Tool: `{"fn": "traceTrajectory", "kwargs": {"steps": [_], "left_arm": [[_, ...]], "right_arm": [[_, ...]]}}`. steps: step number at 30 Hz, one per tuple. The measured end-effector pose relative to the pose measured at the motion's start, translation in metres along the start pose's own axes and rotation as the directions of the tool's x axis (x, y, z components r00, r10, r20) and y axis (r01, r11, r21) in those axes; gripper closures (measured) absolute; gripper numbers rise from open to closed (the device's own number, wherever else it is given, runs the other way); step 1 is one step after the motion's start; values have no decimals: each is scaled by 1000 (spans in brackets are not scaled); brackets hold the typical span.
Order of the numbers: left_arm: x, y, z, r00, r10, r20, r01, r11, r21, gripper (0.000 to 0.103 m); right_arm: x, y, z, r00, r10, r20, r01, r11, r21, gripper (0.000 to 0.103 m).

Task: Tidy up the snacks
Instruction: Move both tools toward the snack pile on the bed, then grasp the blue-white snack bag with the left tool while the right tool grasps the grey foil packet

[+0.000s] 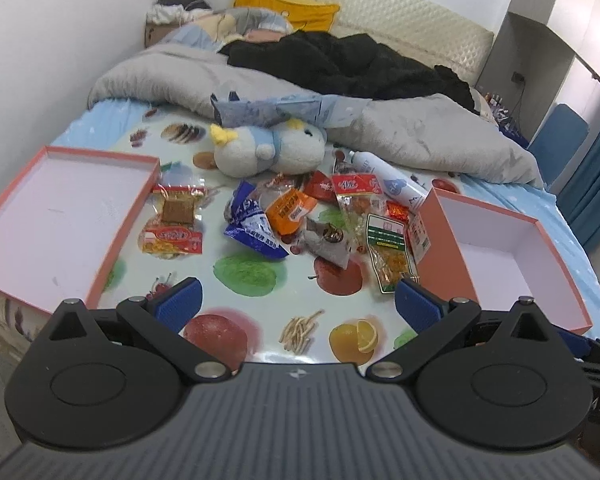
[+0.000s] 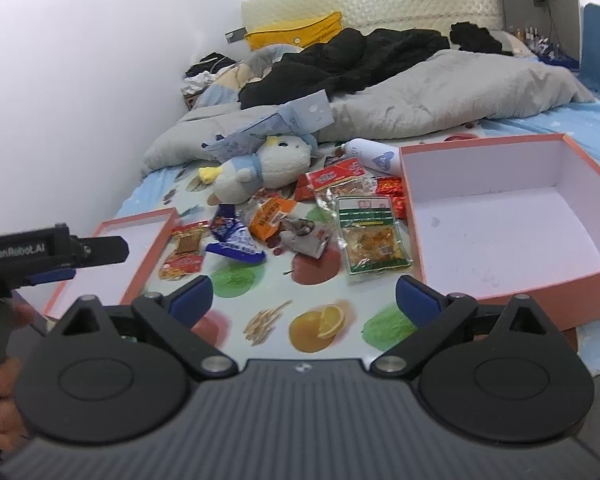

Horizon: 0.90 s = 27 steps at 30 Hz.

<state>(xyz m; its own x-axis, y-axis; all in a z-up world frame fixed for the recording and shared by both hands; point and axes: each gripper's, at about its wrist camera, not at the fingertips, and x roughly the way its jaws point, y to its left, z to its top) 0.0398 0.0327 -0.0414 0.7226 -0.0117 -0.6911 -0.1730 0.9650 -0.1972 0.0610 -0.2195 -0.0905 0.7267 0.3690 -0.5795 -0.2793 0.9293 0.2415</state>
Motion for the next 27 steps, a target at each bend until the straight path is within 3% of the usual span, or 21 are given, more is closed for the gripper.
{"fn": "traceTrajectory", "kwargs": {"steps": [9, 14, 18, 24, 27], "left_arm": [[39, 6, 9, 1000, 24, -3, -23, 998, 50, 0], [72, 22, 20, 999, 38, -38, -37, 999, 25, 0], [97, 31, 28, 997, 45, -56, -45, 999, 3, 0], [135, 41, 34, 996, 44, -80, -47, 998, -31, 0], [156, 47, 34, 994, 36, -100, -41, 998, -45, 1]], "right_arm": [[30, 9, 11, 999, 6, 34, -4, 998, -68, 3], [53, 18, 18, 999, 8, 50, -2, 992, -128, 3], [79, 21, 22, 998, 53, 18, -51, 993, -109, 3], [113, 23, 23, 999, 51, -8, -52, 991, -121, 4], [137, 24, 22, 998, 46, -47, -52, 989, -141, 11]]}}
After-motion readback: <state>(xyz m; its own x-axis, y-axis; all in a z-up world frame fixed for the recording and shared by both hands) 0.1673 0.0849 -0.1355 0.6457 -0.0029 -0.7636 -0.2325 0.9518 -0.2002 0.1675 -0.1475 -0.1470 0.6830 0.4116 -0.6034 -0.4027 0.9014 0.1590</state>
